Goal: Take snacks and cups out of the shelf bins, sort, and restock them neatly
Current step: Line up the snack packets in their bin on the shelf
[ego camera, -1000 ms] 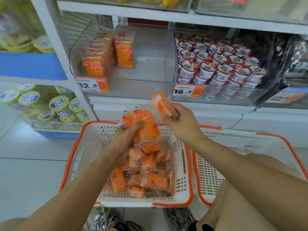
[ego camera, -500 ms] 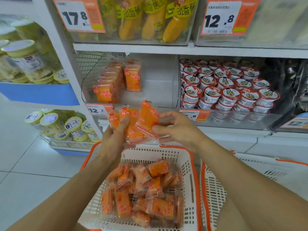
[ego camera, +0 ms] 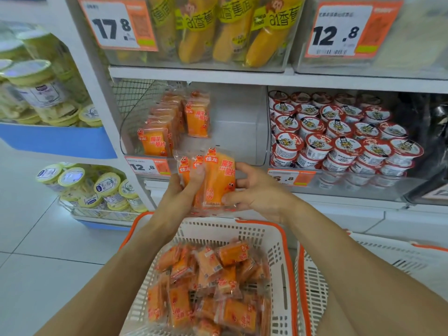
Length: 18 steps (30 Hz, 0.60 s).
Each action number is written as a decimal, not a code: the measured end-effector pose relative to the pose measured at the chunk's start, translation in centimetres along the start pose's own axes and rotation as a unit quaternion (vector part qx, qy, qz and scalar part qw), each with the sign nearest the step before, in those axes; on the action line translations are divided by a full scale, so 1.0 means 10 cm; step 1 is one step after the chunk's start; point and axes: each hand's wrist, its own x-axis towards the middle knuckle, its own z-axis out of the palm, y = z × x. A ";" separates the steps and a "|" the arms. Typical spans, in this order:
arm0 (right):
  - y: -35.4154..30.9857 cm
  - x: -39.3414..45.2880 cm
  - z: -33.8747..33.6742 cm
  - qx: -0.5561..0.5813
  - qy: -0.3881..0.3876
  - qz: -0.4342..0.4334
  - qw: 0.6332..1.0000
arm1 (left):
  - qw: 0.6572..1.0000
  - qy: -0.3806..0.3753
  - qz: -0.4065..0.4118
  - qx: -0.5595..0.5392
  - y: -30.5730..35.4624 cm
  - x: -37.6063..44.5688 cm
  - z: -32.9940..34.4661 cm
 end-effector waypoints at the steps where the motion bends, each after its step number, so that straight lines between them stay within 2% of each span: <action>1: 0.01 0.00 0.01 -0.014 0.002 -0.012 1.000 | 1.000 -0.021 0.003 0.015 0.02 -0.01 0.00; 6: 0.00 -0.04 0.04 -0.069 -0.046 -0.050 0.995 | 0.994 -0.069 0.001 0.080 0.04 0.03 -0.14; 9: -0.07 -0.05 -0.05 -0.044 -0.070 -0.033 0.996 | 0.993 -0.110 -0.003 0.053 0.09 0.05 -0.30; 13: -0.14 0.02 -0.07 0.064 -0.065 0.010 0.996 | 0.967 -0.248 -0.058 0.022 0.14 0.06 -0.36; 18: -0.17 0.01 -0.12 0.077 -0.085 -0.011 0.993 | 0.951 -0.301 -0.036 0.060 0.23 0.12 -0.38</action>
